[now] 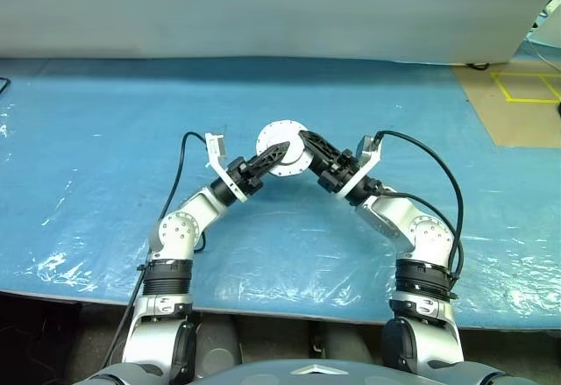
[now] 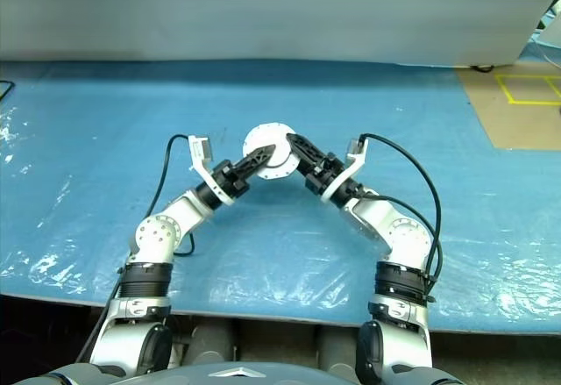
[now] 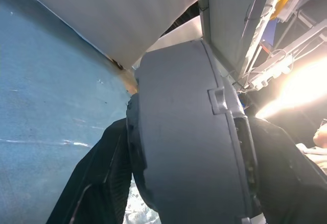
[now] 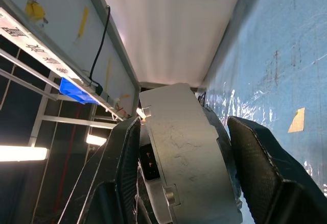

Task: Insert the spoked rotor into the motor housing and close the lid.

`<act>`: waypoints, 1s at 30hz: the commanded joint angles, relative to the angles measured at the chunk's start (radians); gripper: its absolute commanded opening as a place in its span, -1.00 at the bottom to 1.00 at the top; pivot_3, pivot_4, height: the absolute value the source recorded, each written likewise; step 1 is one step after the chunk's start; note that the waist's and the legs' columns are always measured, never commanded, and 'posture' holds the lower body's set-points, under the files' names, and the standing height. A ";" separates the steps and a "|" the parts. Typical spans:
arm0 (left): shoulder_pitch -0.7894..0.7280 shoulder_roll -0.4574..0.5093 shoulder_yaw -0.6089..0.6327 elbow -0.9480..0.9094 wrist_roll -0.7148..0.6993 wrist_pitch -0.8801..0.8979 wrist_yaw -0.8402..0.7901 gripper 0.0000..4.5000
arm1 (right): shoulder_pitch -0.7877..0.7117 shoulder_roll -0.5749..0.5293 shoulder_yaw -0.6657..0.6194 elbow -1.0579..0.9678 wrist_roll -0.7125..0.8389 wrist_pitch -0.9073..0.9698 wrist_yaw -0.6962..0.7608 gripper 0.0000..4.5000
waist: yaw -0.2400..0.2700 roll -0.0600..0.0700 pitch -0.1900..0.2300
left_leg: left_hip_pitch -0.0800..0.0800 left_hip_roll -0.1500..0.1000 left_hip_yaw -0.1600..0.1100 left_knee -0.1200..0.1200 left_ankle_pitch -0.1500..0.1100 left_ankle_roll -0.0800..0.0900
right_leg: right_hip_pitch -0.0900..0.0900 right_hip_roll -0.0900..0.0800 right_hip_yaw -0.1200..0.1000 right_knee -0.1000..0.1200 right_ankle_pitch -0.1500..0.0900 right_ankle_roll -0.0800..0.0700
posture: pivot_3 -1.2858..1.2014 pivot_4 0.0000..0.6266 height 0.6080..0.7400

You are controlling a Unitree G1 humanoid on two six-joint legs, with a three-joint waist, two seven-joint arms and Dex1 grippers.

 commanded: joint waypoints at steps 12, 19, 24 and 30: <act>-0.007 -0.005 -0.021 -0.046 -0.021 0.024 0.022 0.24 | -0.019 -0.005 0.031 -0.053 0.014 -0.063 0.043 0.93 | 0.001 0.000 0.000 | -0.001 0.000 -0.001 0.001 0.000 0.000 | 0.000 0.000 0.000 0.000 0.000 0.000 | 0.03 -0.52 1.00; -0.026 -0.035 0.049 -0.024 -0.049 -0.008 0.070 0.24 | -0.030 0.000 -0.001 -0.024 -0.004 -0.157 0.027 0.98 | 0.001 0.000 0.000 | -0.002 0.000 -0.002 0.002 0.000 0.000 | 0.000 0.000 0.000 0.000 0.000 0.000 | 0.03 -0.52 1.00; -0.063 -0.048 0.134 0.037 -0.012 -0.138 0.130 0.24 | -0.027 0.008 0.002 -0.022 -0.024 -0.201 0.027 0.98 | -0.001 0.000 0.000 | -0.002 0.000 -0.002 0.003 0.000 0.000 | 0.000 0.000 0.000 0.000 0.000 0.000 | 0.03 -0.52 1.00; -0.142 -0.030 0.279 0.197 0.081 -0.439 0.256 0.24 | -0.021 0.003 0.029 -0.040 -0.070 -0.211 0.056 0.98 | -0.001 0.000 0.000 | -0.004 0.000 -0.004 0.004 0.000 0.000 | 0.000 0.000 -0.001 0.000 0.001 0.001 | 0.03 -0.52 1.00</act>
